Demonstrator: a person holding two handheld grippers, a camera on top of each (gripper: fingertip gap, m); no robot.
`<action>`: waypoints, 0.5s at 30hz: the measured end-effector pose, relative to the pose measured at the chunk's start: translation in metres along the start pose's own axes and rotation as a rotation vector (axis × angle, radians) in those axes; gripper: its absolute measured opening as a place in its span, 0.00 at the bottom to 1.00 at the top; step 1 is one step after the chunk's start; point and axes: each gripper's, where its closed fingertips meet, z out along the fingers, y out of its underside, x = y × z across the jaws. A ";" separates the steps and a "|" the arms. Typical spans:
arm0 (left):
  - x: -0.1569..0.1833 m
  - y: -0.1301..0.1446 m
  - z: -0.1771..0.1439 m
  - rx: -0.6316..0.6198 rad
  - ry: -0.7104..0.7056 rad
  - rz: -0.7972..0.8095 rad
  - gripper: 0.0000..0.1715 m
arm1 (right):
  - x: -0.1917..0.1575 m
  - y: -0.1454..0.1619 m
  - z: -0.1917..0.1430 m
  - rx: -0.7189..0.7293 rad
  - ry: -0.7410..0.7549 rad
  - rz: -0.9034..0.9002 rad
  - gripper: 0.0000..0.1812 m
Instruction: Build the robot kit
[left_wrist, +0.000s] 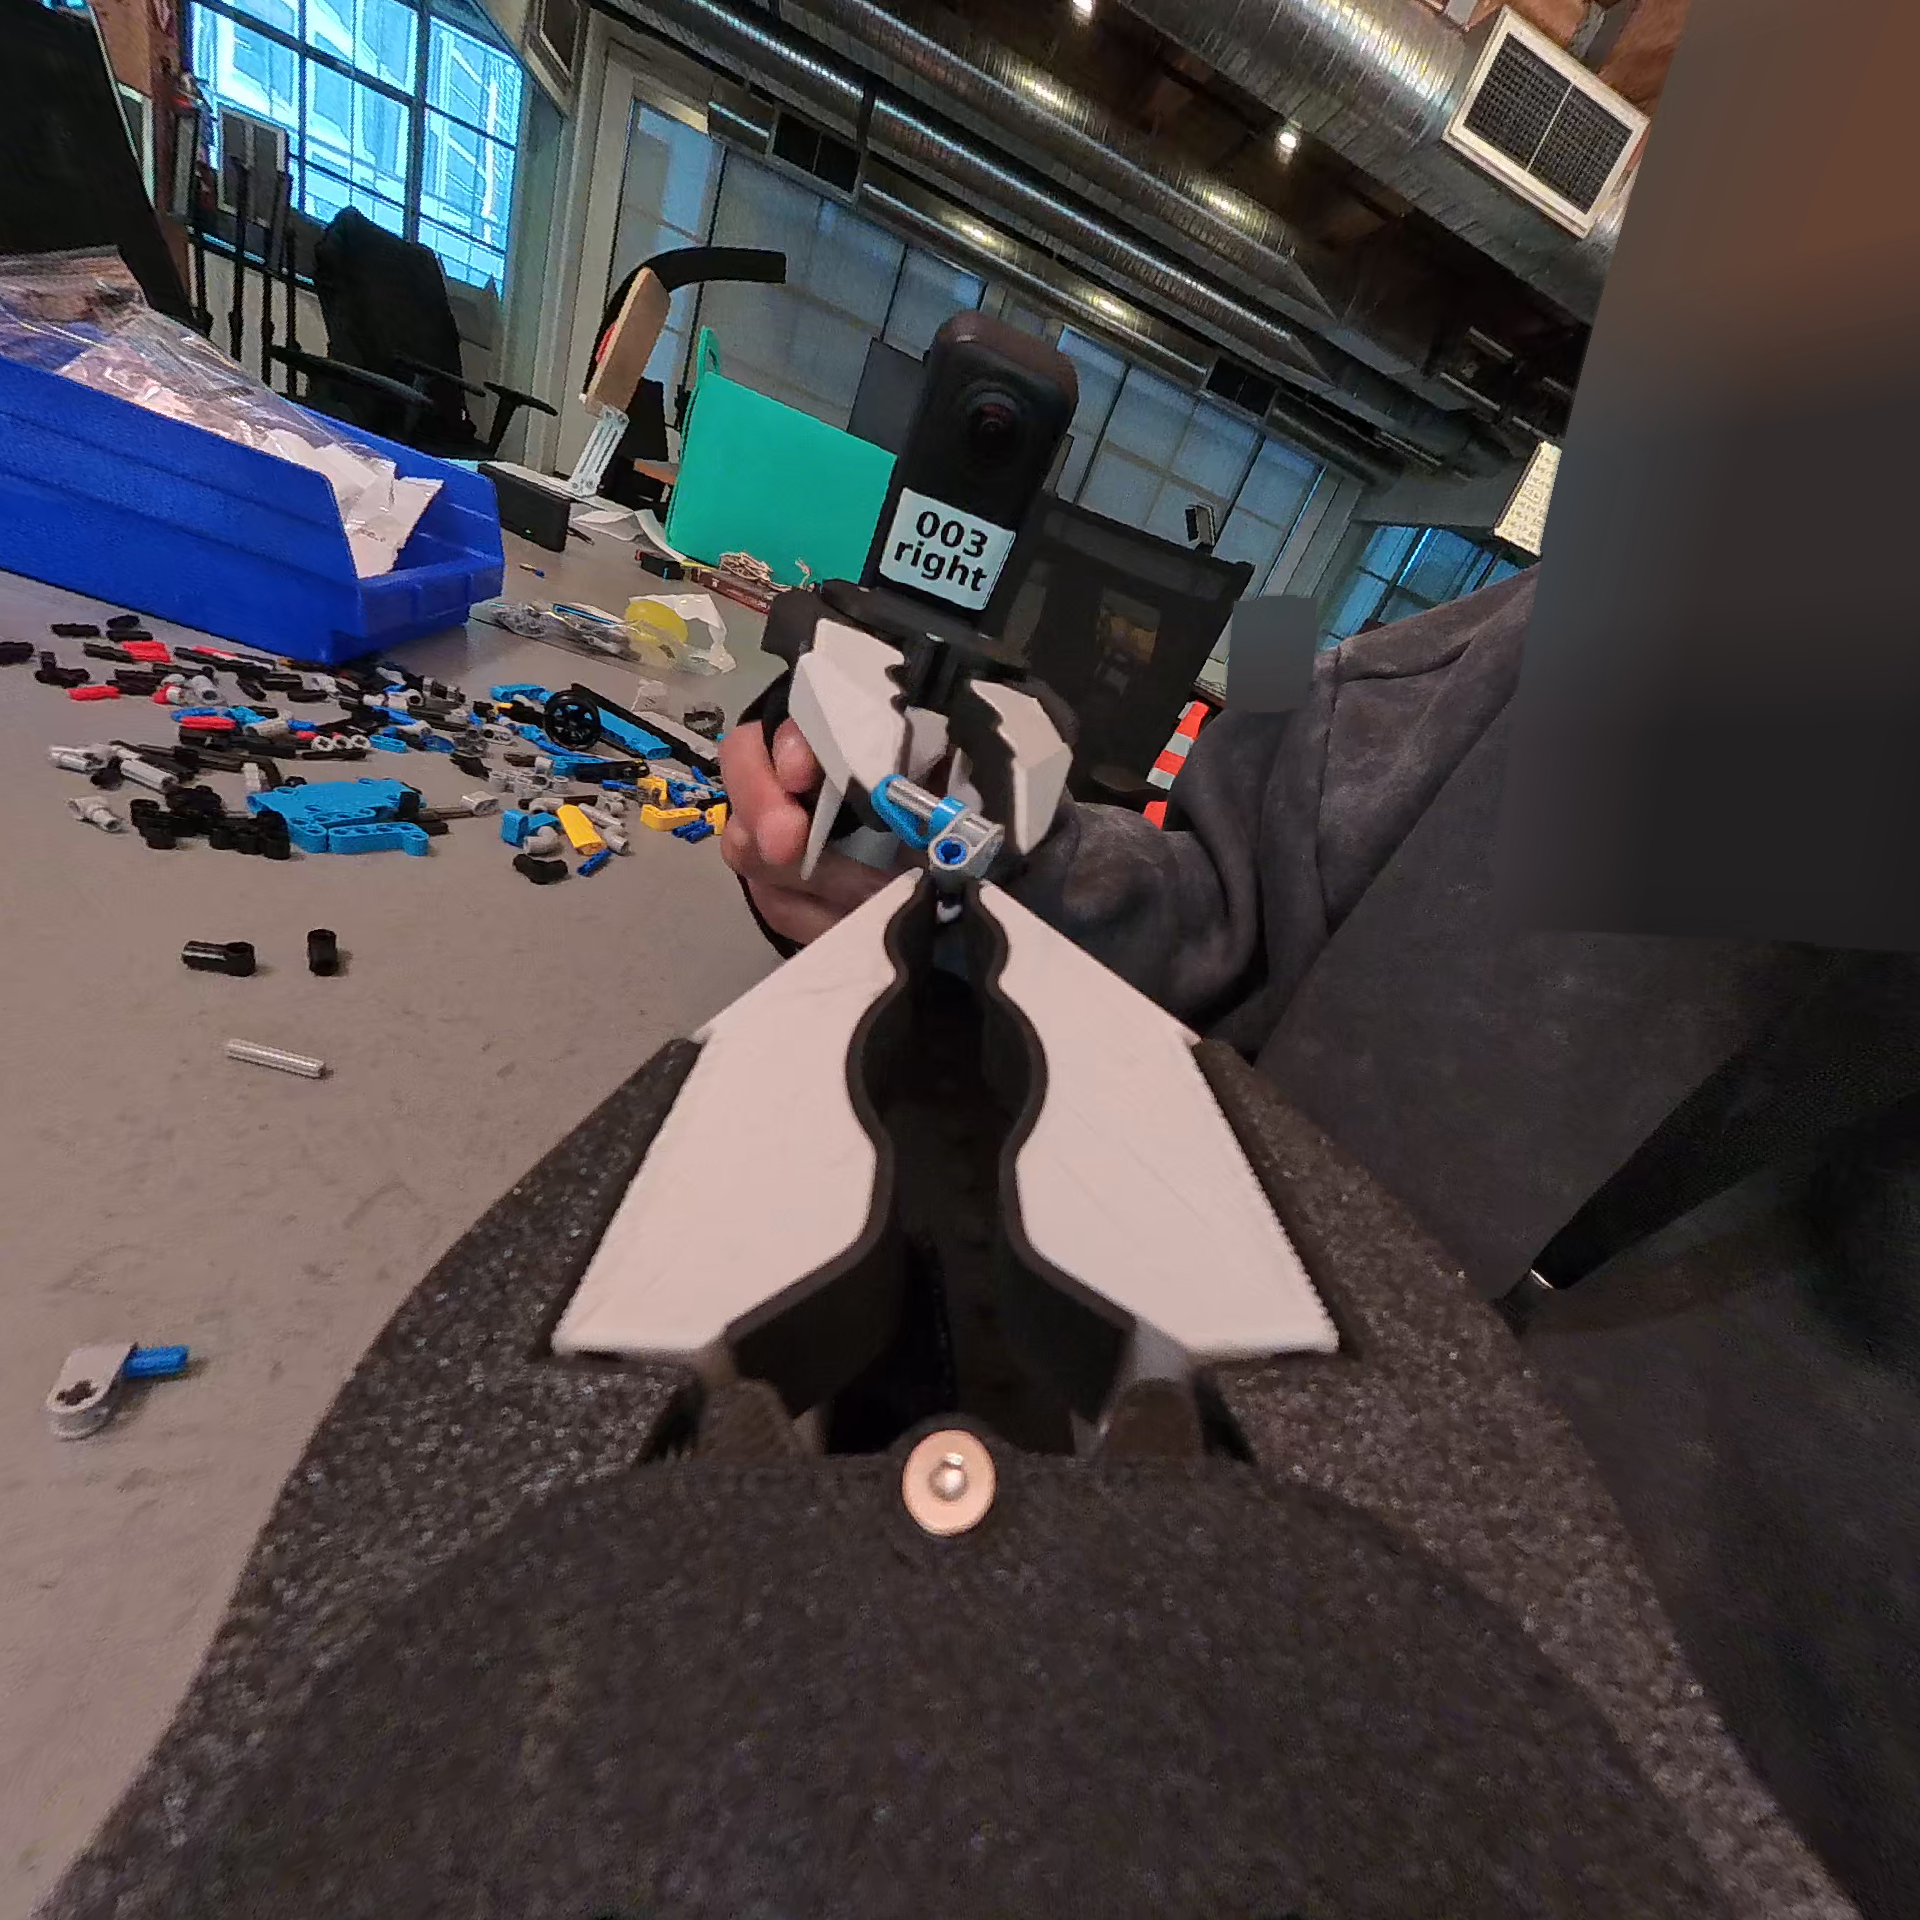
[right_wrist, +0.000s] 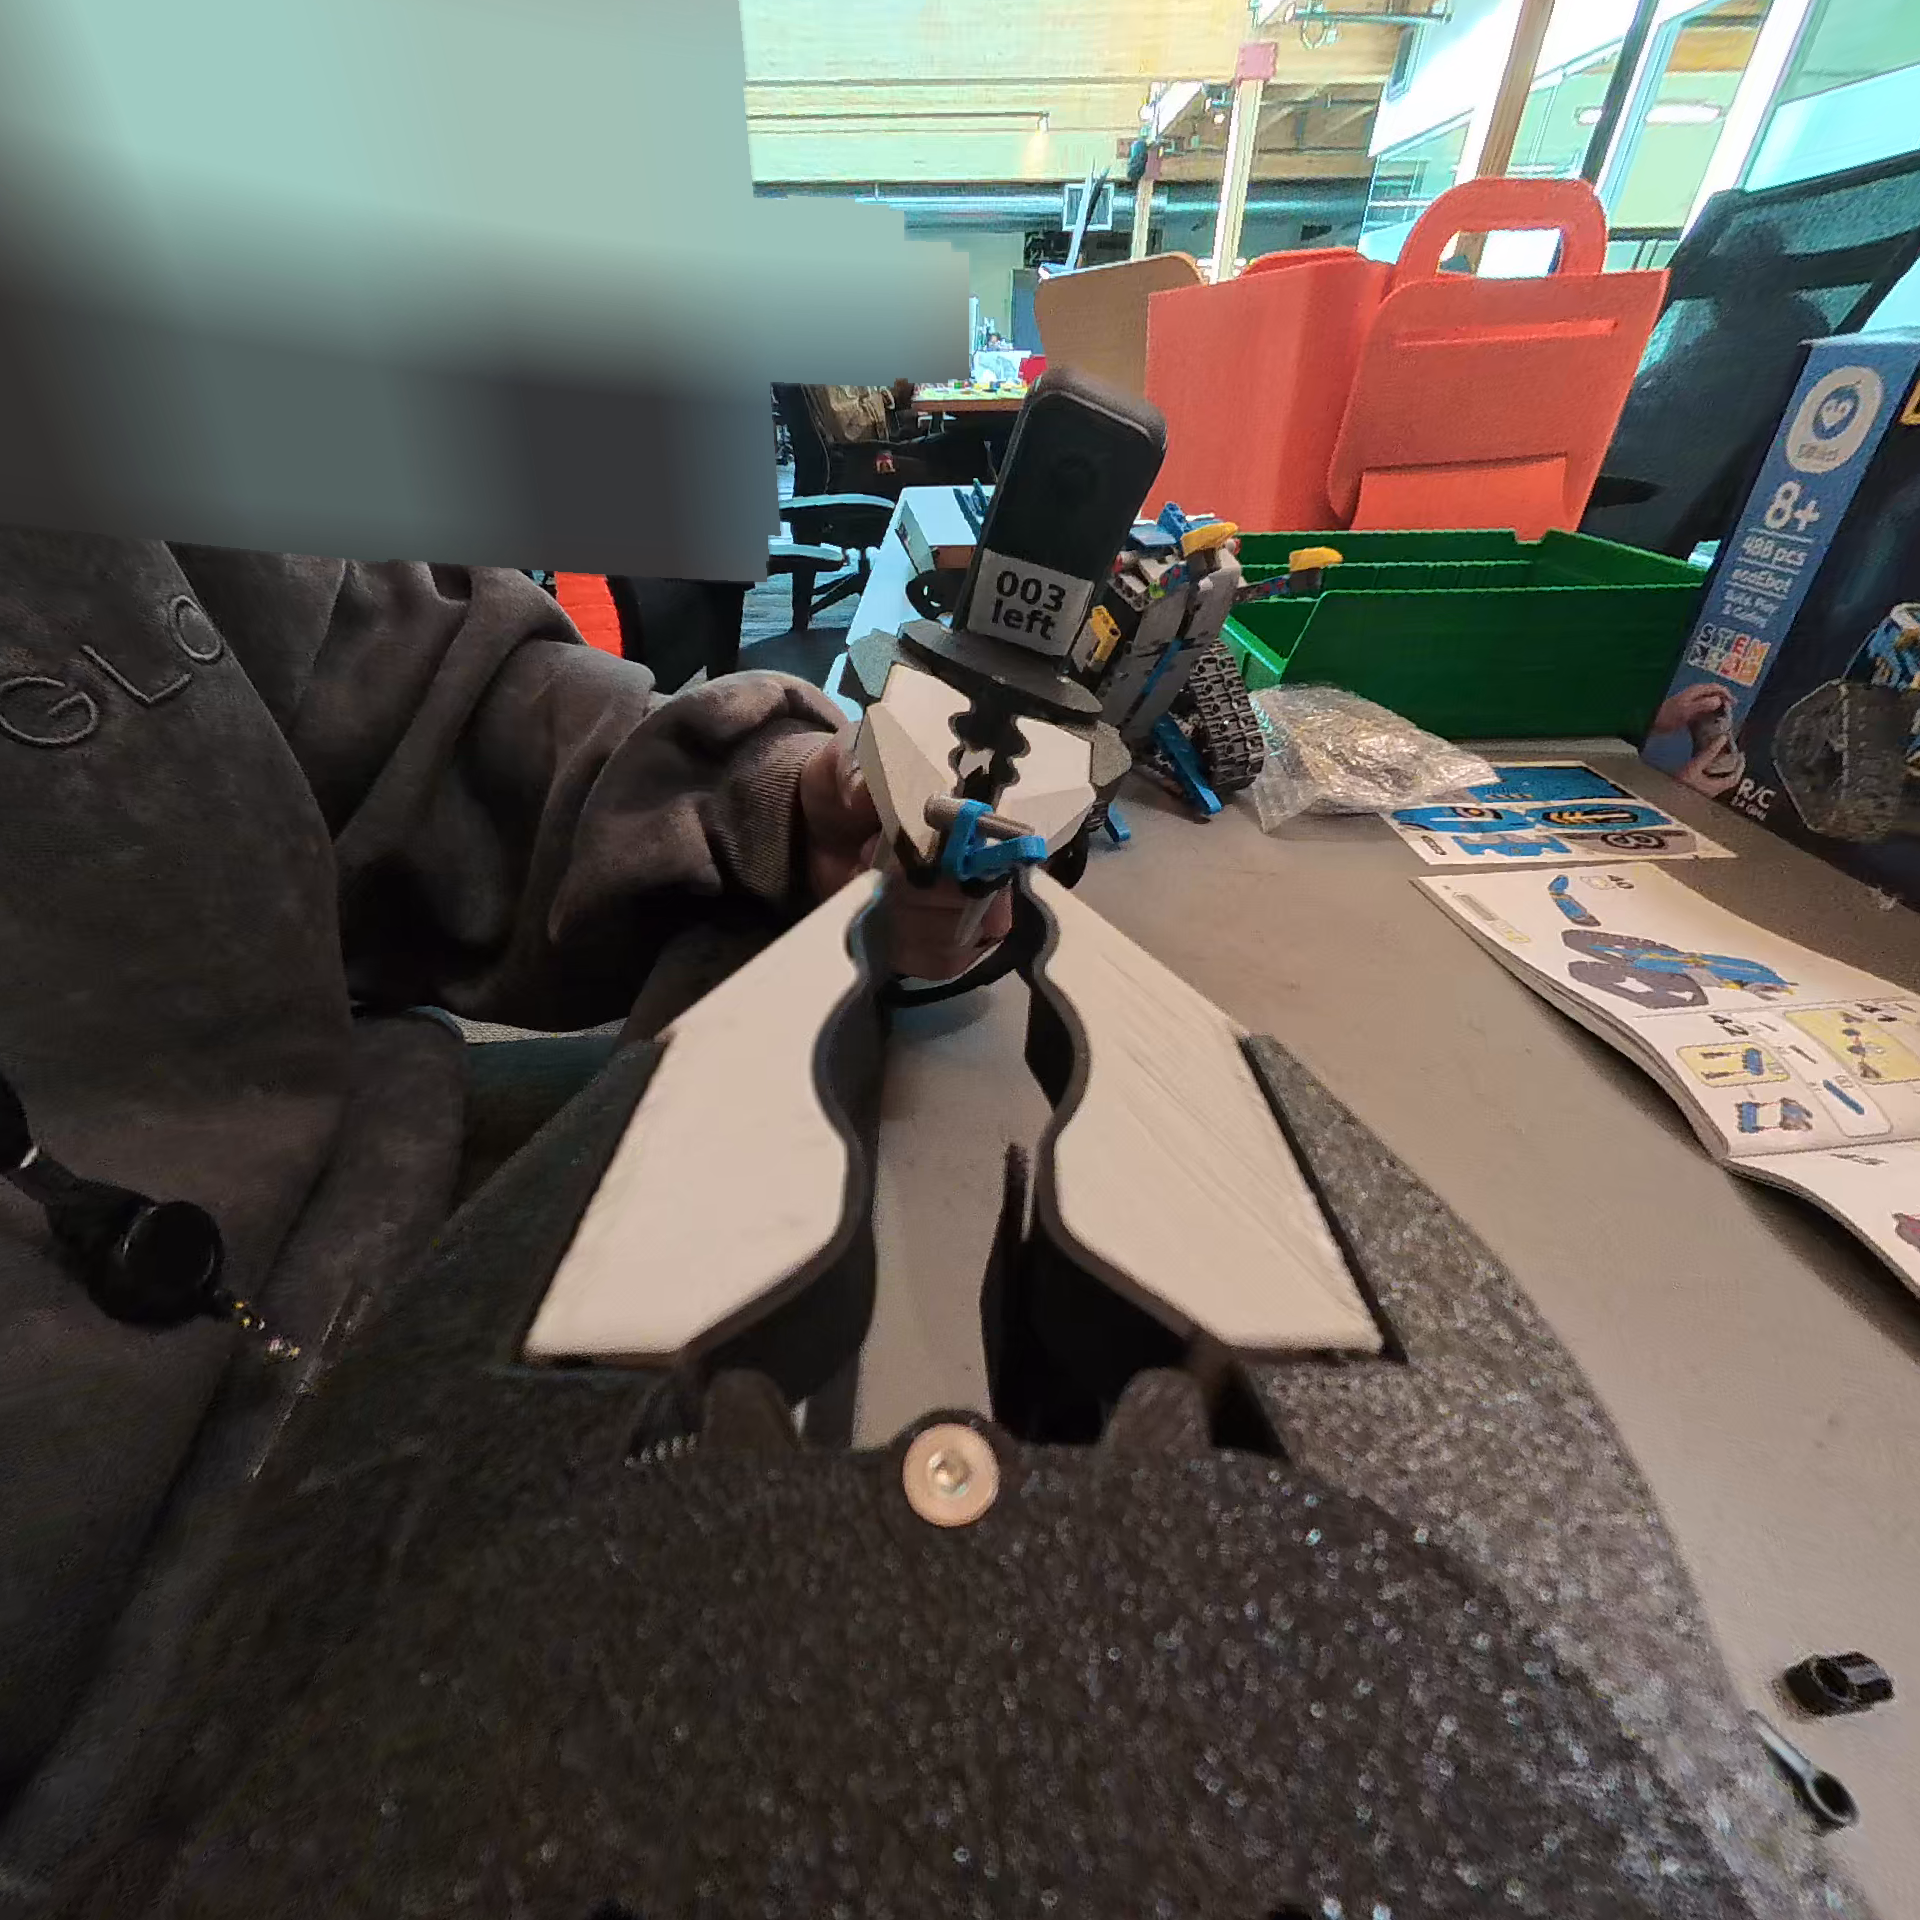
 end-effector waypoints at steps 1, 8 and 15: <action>-0.001 0.000 0.000 0.000 -0.001 -0.004 0.02 | 0.001 0.000 0.000 -0.002 0.002 0.010 0.13; -0.002 0.003 0.001 -0.018 -0.006 -0.012 0.02 | 0.004 0.001 0.003 0.006 0.007 0.047 0.12; -0.005 0.007 0.003 -0.045 -0.029 -0.001 0.01 | 0.009 -0.001 0.001 0.019 0.036 0.036 0.13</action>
